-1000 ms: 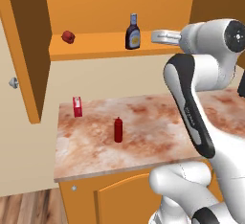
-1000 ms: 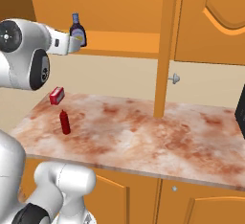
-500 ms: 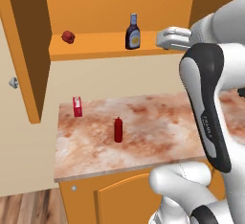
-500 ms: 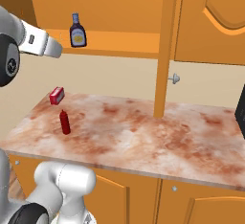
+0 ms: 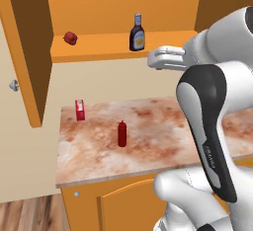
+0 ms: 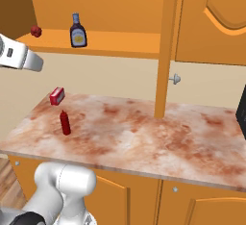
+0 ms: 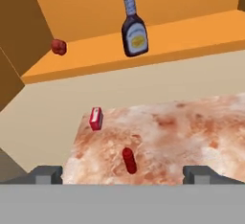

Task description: Pick the condiment bottle and ketchup from the counter and place them in the cabinet.

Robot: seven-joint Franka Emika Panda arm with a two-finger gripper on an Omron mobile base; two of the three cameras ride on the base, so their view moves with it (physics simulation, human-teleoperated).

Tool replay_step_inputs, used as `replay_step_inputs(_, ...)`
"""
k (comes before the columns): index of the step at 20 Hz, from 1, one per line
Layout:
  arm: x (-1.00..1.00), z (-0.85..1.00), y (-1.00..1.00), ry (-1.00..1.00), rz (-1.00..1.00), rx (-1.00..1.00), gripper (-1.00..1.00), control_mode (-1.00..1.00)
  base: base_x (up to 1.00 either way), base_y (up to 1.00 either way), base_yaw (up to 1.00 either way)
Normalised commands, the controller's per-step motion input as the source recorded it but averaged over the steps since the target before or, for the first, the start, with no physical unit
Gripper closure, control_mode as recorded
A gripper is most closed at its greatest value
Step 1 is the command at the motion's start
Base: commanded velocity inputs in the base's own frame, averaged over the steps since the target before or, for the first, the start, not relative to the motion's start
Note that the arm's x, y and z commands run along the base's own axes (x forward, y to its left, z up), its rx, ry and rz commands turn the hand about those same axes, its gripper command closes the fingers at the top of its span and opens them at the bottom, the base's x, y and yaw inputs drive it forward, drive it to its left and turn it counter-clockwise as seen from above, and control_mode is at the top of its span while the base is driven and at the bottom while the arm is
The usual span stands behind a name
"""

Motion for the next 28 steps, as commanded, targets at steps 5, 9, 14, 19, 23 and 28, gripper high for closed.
replay_step_inputs(5, -0.10, -0.45, 0.06, 0.10, 0.14, 0.00, -1.00, -1.00, 0.00, 0.00, 0.00)
replay_step_inputs(9, -0.16, -0.37, 0.14, 0.19, 0.12, -0.01, -1.00, -1.00, 0.00, 0.00, 0.00)
replay_step_inputs(14, -0.16, -0.22, 0.12, 0.15, 0.04, -0.01, -1.00, -1.00, 0.00, 0.00, 0.00)
replay_step_inputs(19, -0.30, -0.16, 0.00, 0.11, 0.01, 0.00, -1.00, -1.00, 0.00, 0.00, 0.00)
replay_step_inputs(23, -0.30, -0.26, 0.00, 0.08, 0.00, 0.00, -1.00, -1.00, 0.00, 0.00, 0.00)
replay_step_inputs(28, -0.12, -0.30, 0.00, 0.00, 0.00, -0.05, -1.00, -1.00, 0.00, 0.00, 0.00)
